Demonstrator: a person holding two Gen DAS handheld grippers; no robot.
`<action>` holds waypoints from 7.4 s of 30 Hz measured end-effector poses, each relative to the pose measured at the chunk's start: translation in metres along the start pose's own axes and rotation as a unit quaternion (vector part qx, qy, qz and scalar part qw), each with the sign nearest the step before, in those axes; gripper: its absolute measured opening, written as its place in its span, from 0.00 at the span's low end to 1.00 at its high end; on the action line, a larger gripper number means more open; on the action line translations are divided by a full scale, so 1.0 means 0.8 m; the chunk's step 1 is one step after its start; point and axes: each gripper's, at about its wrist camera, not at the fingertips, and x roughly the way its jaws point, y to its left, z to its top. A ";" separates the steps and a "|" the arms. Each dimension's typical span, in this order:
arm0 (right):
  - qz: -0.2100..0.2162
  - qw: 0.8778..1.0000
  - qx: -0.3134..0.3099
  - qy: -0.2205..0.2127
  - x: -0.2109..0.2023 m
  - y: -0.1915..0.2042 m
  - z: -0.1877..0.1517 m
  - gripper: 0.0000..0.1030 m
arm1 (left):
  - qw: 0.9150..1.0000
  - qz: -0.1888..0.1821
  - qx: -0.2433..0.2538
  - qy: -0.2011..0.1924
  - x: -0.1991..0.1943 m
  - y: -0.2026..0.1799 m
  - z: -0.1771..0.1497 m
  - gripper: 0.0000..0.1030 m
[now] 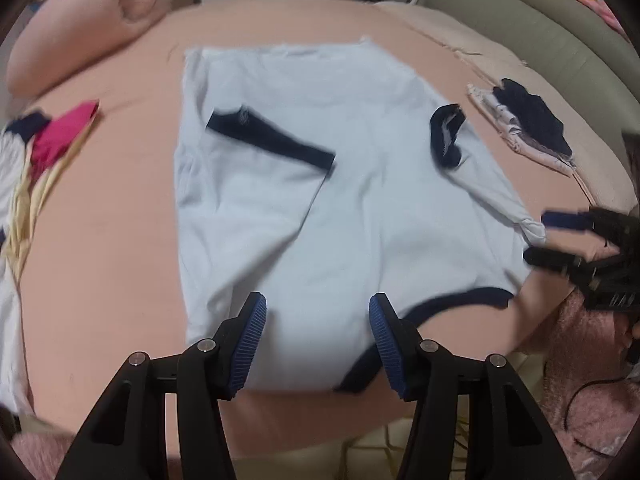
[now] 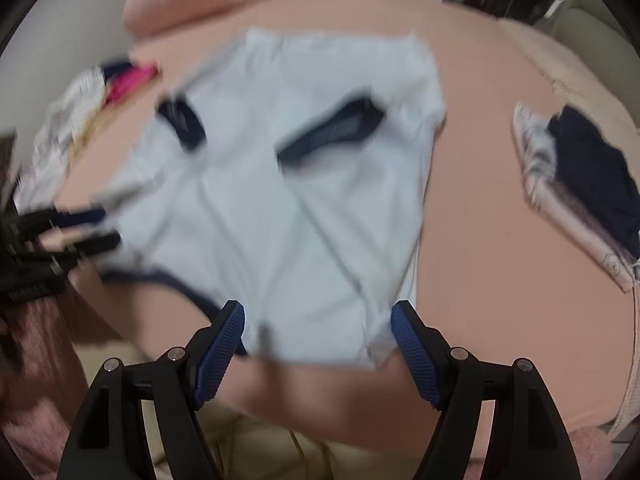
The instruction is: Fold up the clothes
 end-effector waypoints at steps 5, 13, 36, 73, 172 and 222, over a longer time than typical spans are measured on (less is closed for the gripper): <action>-0.026 0.999 -0.006 -0.024 0.044 0.018 0.047 0.73 | 0.996 0.027 0.087 0.000 0.049 -0.041 0.051 0.49; -0.052 0.998 -0.029 0.022 0.026 0.019 0.004 0.74 | 0.998 0.040 0.039 0.002 -0.004 -0.013 -0.004 0.50; 0.100 0.965 0.241 -0.024 0.043 -0.062 -0.029 0.56 | 0.963 -0.003 -0.269 -0.032 -0.009 0.084 -0.037 0.56; 0.163 0.946 0.278 -0.034 0.062 -0.091 -0.031 0.11 | 0.963 -0.064 -0.257 -0.050 0.034 0.076 -0.011 0.10; 0.160 0.955 0.232 -0.090 0.082 -0.206 0.209 0.65 | 0.998 0.067 -0.023 -0.002 0.057 0.169 0.213 0.50; 0.029 0.999 -0.019 -0.039 0.105 -0.065 0.198 0.05 | 0.997 0.020 0.078 -0.020 0.095 0.134 0.197 0.04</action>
